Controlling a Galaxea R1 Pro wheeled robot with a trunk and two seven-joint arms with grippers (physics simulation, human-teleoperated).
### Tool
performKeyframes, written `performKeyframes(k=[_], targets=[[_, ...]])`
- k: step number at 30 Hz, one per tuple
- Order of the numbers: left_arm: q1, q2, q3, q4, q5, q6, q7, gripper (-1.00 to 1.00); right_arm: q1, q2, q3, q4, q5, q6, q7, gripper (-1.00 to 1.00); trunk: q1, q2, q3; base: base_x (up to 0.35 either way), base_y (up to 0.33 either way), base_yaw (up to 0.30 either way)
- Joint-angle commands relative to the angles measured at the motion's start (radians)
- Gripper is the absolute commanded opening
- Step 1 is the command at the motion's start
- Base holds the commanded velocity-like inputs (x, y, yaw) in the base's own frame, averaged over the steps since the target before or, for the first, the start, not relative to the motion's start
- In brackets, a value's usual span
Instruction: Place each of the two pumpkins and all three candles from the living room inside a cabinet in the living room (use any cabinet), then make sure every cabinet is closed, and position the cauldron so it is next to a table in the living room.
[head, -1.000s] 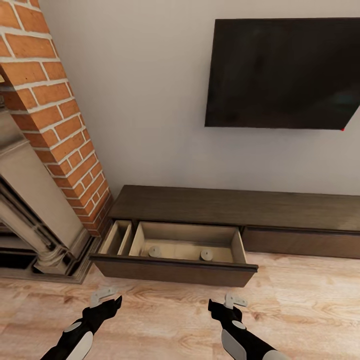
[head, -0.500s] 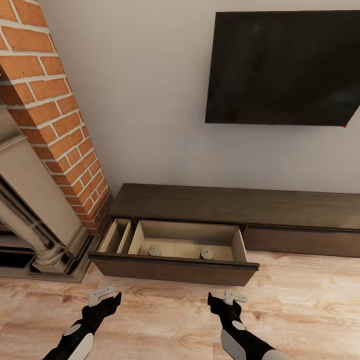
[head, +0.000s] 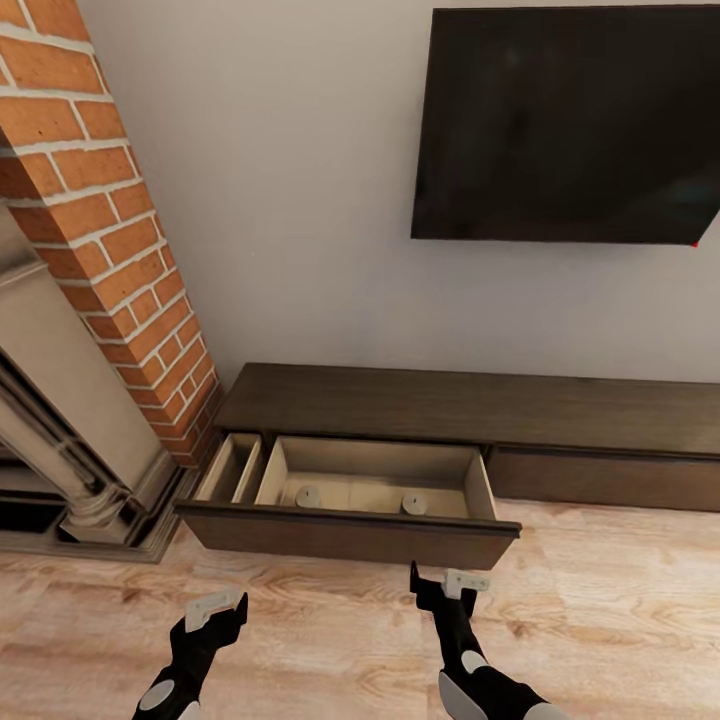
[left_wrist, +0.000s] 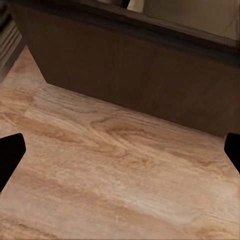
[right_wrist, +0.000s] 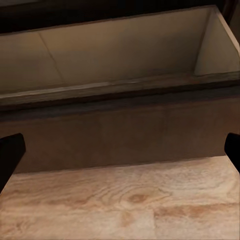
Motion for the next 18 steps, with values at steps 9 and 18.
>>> performKeyframes(k=[9,18], targets=[[-0.003,-0.002,-0.009,0.000,-0.015,-0.066,0.003,1.00,-0.001,0.000,0.015,0.085,0.008,-0.013,-0.008,1.00,0.031,-0.057,-0.026,0.000,0.000,0.000],[-0.010,-0.049,-0.012,-0.011,-0.114,-0.100,0.003,1.00,-0.001,-0.001,0.014,0.108,-0.007,-0.089,-0.008,1.00,0.035,-0.064,-0.029,0.000,0.000,0.000]])
